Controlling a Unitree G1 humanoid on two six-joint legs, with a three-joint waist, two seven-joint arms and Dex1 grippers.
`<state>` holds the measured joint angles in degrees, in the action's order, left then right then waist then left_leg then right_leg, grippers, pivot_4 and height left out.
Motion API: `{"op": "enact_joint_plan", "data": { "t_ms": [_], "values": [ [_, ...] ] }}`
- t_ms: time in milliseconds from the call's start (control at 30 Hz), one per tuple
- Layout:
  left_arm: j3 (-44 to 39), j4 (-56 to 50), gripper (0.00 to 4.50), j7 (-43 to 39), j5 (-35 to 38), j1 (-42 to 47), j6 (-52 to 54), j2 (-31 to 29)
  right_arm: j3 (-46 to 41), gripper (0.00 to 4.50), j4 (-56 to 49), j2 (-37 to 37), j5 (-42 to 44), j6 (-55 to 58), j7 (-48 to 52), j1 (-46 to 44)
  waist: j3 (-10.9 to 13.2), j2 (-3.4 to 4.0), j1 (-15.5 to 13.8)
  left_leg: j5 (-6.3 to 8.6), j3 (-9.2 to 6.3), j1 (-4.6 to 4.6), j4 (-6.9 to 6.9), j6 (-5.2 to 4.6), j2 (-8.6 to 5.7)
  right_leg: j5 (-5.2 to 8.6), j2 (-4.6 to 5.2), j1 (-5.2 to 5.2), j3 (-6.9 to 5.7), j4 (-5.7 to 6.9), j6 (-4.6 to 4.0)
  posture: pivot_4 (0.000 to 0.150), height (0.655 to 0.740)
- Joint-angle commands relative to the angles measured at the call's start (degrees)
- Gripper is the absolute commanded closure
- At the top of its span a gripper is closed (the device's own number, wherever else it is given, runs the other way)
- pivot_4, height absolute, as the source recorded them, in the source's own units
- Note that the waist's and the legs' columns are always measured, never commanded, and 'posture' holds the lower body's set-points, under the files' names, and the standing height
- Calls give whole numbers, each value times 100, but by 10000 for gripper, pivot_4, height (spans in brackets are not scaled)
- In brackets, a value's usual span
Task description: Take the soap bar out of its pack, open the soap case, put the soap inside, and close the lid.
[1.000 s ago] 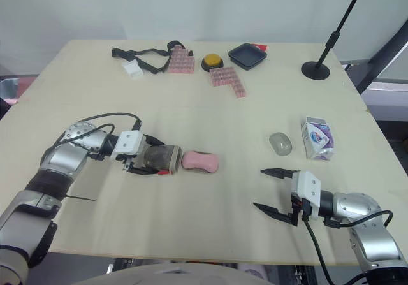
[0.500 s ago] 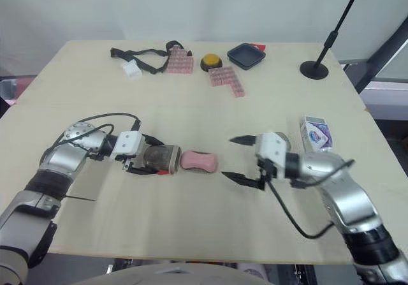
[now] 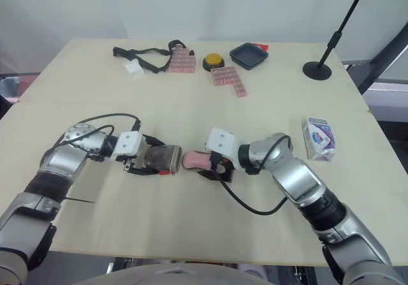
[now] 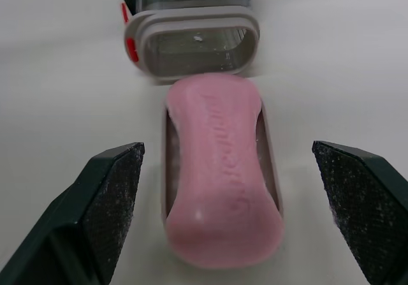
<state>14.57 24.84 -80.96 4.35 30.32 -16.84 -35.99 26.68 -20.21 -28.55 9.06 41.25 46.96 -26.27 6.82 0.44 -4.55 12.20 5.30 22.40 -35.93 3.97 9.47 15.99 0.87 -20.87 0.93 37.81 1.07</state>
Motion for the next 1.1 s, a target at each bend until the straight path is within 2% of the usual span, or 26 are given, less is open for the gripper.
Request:
{"op": "enact_joint_plan", "data": {
  "t_ms": [33, 400, 700, 767, 800, 900, 933, 1100],
  "values": [
    [-87, -207, 10325, 38, 94, -68, 13, -59, 45, 0, -36, 121, -129, 288, -226, -112, 0, 0, -2, 0, 0, 0, 0, 0, 0, 0, 0, 0, 0, 0, 0, 1500, 7400],
    [-97, -315, 10325, 7, 152, -128, 124, -103, 65, 0, 50, 292, 15, 844, -292, -100, 0, 0, -2, 1, 0, -1, 0, 5, 0, 0, 0, 0, 0, 0, 0, 1500, 7400],
    [-93, -306, 10325, 27, 145, -118, 126, -82, 258, 0, 282, 312, -83, 813, -270, -170, 0, 1, 6, 0, 0, -3, 1, 7, 1, 0, -1, 1, 0, 1, 0, 1500, 7400],
    [-87, -326, 10325, 32, 138, -141, 122, -87, 278, 5138, 322, 333, -93, 803, -275, -168, 0, 1, 10, 0, 0, -5, 1, 8, 1, 0, -1, 2, 0, 2, 1, 1500, 7400],
    [-86, -341, 10325, 33, 137, -159, 123, -94, 287, 6194, 339, 330, -104, 790, -274, -162, 0, 1, 9, -1, 0, -6, 1, 9, 1, 0, -1, 2, 1, 4, 1, 1500, 7400],
    [-88, -365, 10325, 38, 136, -190, 126, -107, 286, 17201, 361, 310, -90, 799, -242, -145, 0, 0, 9, -1, 0, -8, 1, 9, 1, 0, -1, 3, 1, 5, 1, 1500, 7400],
    [-89, -368, 10325, 38, 136, -192, 129, -110, 294, 18830, 369, 294, -101, 783, -229, -151, 0, 0, 10, -1, 0, -8, 1, 9, 1, 0, -1, 4, 1, 4, 1, 1500, 7400],
    [-94, -362, 10325, 54, 129, -184, 132, -112, 312, 19495, 397, 172, -151, 516, -79, -213, 0, 0, 7, -1, 0, -8, 1, 10, 2, 0, -1, 4, 1, 5, 1, 1500, 7400]
  ]
}}
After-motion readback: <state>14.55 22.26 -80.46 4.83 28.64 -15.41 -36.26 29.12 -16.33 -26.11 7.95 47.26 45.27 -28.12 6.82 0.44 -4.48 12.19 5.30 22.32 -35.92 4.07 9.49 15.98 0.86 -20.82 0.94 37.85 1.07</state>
